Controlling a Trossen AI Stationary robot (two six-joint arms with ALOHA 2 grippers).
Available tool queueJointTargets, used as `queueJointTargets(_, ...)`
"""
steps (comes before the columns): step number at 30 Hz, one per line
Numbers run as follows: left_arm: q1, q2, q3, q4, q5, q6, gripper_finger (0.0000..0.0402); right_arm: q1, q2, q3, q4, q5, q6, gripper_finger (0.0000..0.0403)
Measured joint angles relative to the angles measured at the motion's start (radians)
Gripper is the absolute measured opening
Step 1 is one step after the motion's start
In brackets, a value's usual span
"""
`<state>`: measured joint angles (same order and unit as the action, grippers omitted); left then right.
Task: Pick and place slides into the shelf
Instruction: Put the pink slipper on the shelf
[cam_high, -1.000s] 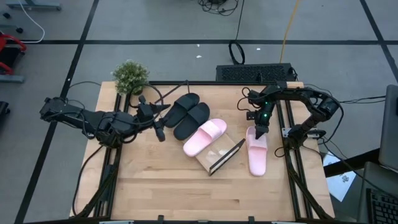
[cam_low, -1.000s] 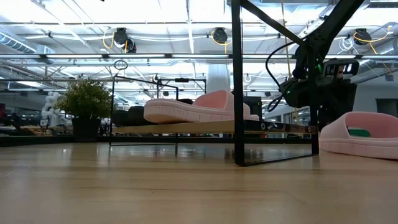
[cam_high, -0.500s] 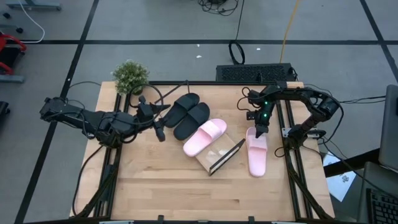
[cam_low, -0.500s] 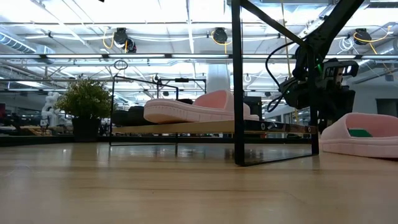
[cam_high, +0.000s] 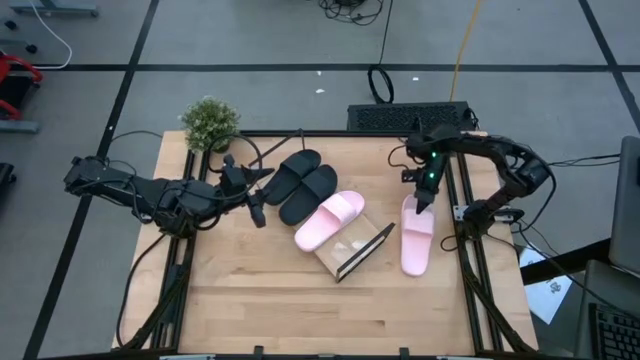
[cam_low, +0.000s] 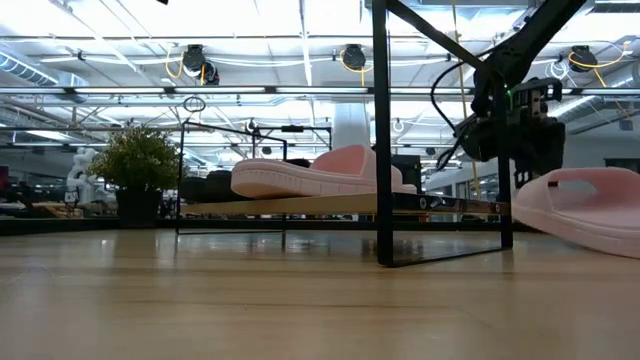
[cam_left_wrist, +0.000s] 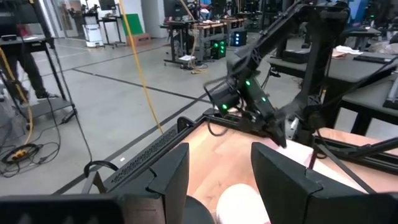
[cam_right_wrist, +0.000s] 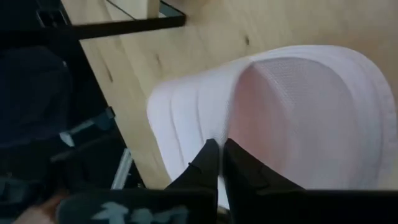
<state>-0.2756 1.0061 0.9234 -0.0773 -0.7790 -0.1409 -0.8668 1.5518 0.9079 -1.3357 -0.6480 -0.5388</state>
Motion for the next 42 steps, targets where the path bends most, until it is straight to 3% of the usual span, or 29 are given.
queueJointTargets(14,-0.001,0.000,0.000,0.000,0.030,0.001,0.0177,-0.214,-0.011,0.183,-0.035,0.001,0.033,0.0000)
queueJointTargets(18,-0.001,0.000,0.000,0.000,0.030,0.007,0.0177,-0.256,-0.011,0.240,-0.032,0.119,0.030,0.0000)
queueJointTargets(20,-0.001,0.000,0.000,0.000,0.030,0.012,0.0177,-0.282,-0.011,0.263,-0.032,0.126,0.031,0.0000)
queueJointTargets(30,-0.001,0.000,0.000,0.000,0.030,0.007,0.0177,-0.371,-0.011,0.393,0.036,-0.051,0.148,0.0000)
queueJointTargets(42,-0.001,0.000,0.000,0.003,0.030,0.000,0.0177,-0.359,-0.011,0.507,0.165,-0.300,0.423,0.0000)
